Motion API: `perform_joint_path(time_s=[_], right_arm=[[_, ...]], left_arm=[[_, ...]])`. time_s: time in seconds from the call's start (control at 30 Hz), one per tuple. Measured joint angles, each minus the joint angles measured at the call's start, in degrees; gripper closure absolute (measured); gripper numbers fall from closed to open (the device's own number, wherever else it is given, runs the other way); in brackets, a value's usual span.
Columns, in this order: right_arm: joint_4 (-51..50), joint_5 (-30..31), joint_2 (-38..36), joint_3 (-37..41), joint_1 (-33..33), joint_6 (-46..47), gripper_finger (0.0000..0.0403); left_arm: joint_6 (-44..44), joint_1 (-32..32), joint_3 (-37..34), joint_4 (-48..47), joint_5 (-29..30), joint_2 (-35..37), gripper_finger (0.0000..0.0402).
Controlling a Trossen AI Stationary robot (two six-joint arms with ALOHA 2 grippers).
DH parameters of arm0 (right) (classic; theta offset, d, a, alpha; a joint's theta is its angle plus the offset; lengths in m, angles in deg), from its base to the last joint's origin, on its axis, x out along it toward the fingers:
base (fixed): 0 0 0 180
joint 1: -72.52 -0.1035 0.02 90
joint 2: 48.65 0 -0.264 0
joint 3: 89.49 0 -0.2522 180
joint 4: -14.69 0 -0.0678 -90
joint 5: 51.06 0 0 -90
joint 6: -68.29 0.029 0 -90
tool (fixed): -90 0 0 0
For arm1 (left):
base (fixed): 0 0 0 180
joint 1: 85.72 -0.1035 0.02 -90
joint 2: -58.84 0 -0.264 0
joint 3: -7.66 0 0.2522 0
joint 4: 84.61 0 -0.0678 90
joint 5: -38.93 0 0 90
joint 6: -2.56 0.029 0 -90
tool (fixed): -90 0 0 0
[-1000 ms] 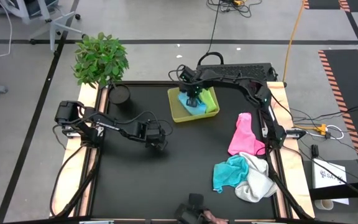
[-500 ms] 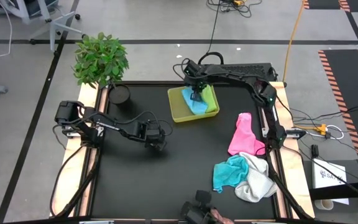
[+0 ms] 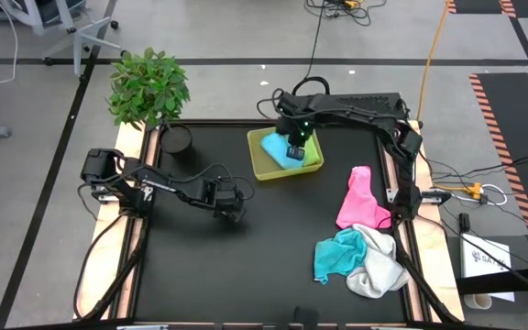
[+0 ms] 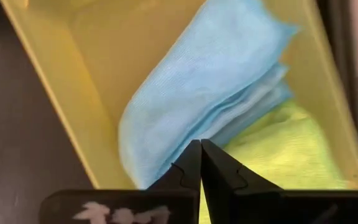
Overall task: Fold microfiber towels
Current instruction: Put the left blue microfiber cloth into the bin
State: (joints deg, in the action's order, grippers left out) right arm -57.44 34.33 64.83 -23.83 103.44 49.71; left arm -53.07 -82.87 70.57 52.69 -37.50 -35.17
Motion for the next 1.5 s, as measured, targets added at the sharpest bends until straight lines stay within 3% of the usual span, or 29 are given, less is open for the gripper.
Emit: perform_joint_path(time_s=[0.43, 0.93, 1.23, 1.5], right_arm=[[1.73, 0.04, 0.08, 13.12, -2.09, 2.45, 0.0403], [1.86, -1.0, -2.34, 13.81, -4.28, 4.27, 0.0403], [12.96, 1.5, -10.8, 13.79, -2.77, 4.38, 0.0403], [25.14, -4.6, -6.03, 13.75, -4.39, 5.78, 0.0403]], left_arm=[[-0.22, 0.0, 0.0, 0.04, 0.0, 0.0, 0.0366], [-0.6, 0.0, 0.0, 0.18, 0.01, 0.0, 0.0366], [-0.42, 0.0, 0.0, 0.49, 0.02, 0.0, 0.0366], [-0.42, -0.04, 0.0, 0.52, 0.02, 0.0, 0.0366]])
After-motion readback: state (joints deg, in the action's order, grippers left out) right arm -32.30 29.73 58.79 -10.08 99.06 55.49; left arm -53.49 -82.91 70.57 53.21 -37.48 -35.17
